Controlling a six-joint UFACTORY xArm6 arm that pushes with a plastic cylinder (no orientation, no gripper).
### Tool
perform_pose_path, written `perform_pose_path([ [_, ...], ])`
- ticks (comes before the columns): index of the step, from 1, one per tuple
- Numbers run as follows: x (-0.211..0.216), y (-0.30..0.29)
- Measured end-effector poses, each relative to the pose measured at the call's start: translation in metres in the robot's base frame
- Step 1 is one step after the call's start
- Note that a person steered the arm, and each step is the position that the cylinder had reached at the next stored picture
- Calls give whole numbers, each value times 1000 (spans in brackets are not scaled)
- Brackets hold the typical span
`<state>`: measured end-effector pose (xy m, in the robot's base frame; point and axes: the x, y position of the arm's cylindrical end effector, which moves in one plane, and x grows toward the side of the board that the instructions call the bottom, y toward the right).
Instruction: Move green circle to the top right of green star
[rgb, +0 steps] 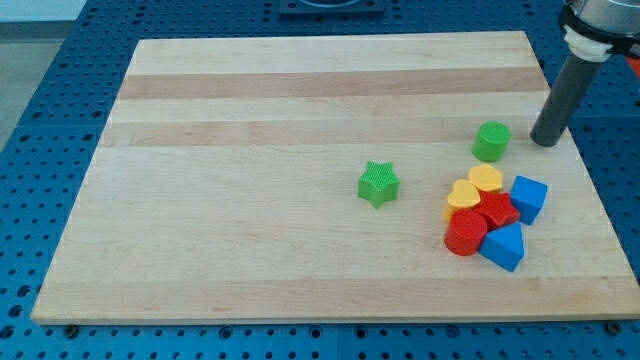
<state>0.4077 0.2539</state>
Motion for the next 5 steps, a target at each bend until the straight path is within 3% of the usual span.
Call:
perform_pose_path([
  [5, 0, -61],
])
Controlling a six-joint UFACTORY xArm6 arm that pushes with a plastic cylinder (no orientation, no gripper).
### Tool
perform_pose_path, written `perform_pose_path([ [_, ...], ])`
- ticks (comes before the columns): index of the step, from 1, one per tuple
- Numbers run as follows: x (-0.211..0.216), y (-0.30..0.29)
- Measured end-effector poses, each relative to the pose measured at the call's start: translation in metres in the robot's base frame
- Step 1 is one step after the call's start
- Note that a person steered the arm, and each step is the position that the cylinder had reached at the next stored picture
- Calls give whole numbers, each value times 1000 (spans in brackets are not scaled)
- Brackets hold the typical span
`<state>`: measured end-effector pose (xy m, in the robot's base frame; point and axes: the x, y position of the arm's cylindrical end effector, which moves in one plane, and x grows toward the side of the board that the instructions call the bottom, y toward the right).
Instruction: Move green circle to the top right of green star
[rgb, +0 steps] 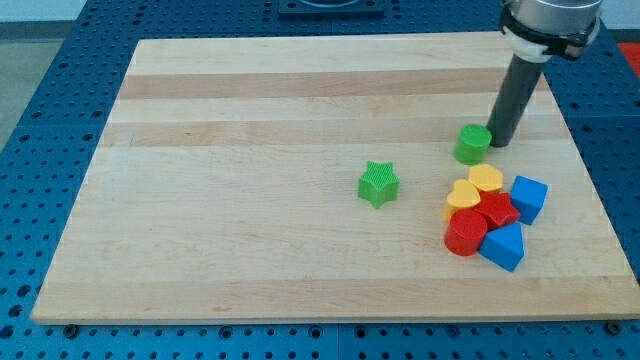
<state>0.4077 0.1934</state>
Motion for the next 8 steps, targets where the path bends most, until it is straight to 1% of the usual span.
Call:
perform_pose_path([
  [6, 0, -120],
  [8, 0, -148],
])
